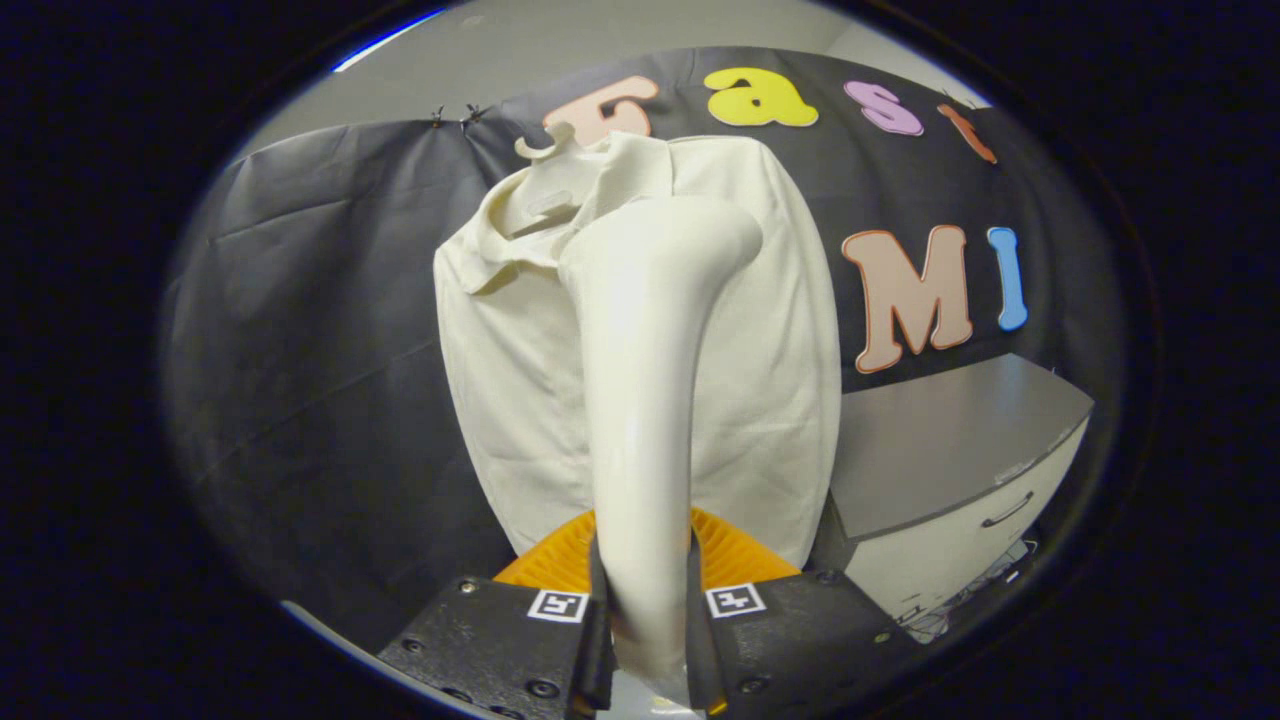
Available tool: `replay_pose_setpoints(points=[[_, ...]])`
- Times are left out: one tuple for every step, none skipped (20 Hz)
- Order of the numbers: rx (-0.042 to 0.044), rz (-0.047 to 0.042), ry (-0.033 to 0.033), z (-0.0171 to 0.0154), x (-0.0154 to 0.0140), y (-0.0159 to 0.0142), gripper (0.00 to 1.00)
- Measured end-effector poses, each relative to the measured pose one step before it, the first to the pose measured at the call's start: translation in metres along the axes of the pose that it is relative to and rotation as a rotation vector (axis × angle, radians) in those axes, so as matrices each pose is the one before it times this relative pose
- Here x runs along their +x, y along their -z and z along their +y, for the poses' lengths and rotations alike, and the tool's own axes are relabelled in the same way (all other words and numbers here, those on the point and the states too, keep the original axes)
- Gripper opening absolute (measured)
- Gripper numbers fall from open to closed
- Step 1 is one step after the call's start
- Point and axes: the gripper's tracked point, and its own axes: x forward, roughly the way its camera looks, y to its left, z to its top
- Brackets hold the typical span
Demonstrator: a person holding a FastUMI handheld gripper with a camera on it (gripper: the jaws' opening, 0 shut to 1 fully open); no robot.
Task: Iron the clothes twice with a garment steamer, once on the left side and once on the right side.
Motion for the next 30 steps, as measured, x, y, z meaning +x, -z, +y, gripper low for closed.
replay_pose_setpoints(points=[[0.01121, 0.01291, -0.00386, -0.00564, 0.00920, 0.00271, 0.29], [0.01216, 0.00514, -0.00602, -0.00540, 0.00845, 0.00416, 0.29], [0.01188, 0.01441, -0.00568, -0.00535, 0.00729, 0.00451, 0.29], [0.00758, 0.00881, -0.00188, -0.00554, 0.00760, 0.00352, 0.29], [-0.00519, 0.00561, -0.00183, -0.00446, 0.00660, 0.00353, 0.29], [-0.01540, -0.00856, -0.00200, -0.00132, 0.00462, 0.00248, 0.29], [-0.01838, 0.00050, -0.00612, -0.00002, 0.00309, 0.00447, 0.29], [-0.01000, 0.01112, -0.00301, -0.00248, 0.00393, 0.00439, 0.29], [0.00600, 0.00507, -0.00742, -0.00202, 0.00453, 0.00239, 0.29], [0.01551, 0.01388, -0.00571, -0.00170, 0.00529, 0.00576, 0.29], [0.01434, 0.00989, -0.00678, -0.00106, 0.00447, 0.00575, 0.29], [0.01063, 0.01271, -0.00356, -0.00083, 0.00243, 0.00909, 0.29], [0.00366, 0.01757, -0.00150, -0.00123, 0.00186, 0.00828, 0.29], [-0.00150, 0.01605, -0.00045, 0.00007, 0.00128, 0.01049, 0.29], [-0.00208, 0.01678, -0.00036, -0.00072, 0.00274, 0.00981, 0.29], [-0.00254, 0.01776, -0.00270, -0.00108, 0.00299, 0.00855, 0.29], [0.00024, 0.01508, -0.00046, -0.00119, 0.00172, 0.00765, 0.29], [0.00332, 0.01162, -0.00077, -0.00059, 0.00024, 0.00850, 0.29], [0.00644, 0.01210, 0.00048, -0.00059, 0.00098, 0.00754, 0.29], [0.00636, 0.01021, -0.00033, -0.00045, 0.00181, 0.00663, 0.29], [0.00290, 0.01282, 0.00132, -0.00177, 0.00221, 0.00582, 0.29], [0.00006, 0.00920, 0.00106, -0.00090, 0.00145, 0.00723, 0.29], [0.00123, 0.01253, 0.00176, -0.00165, 0.00100, 0.00640, 0.29], [0.00197, 0.01193, 0.00129, -0.00192, 0.00096, 0.00659, 0.29], [0.00253, 0.01123, 0.00030, -0.00185, 0.00132, 0.00646, 0.29], [0.00323, 0.01000, 0.00058, -0.00160, 0.00107, 0.00679, 0.29], [0.00428, 0.00791, -0.00203, -0.00128, 0.00220, 0.00565, 0.29], [0.00485, 0.00850, -0.00261, -0.00129, 0.00133, 0.00633, 0.29], [0.00226, 0.01128, -0.00105, -0.00166, 0.00145, 0.00614, 0.29], [0.00264, 0.00787, -0.00119, -0.00073, 0.00301, 0.00721, 0.29]])
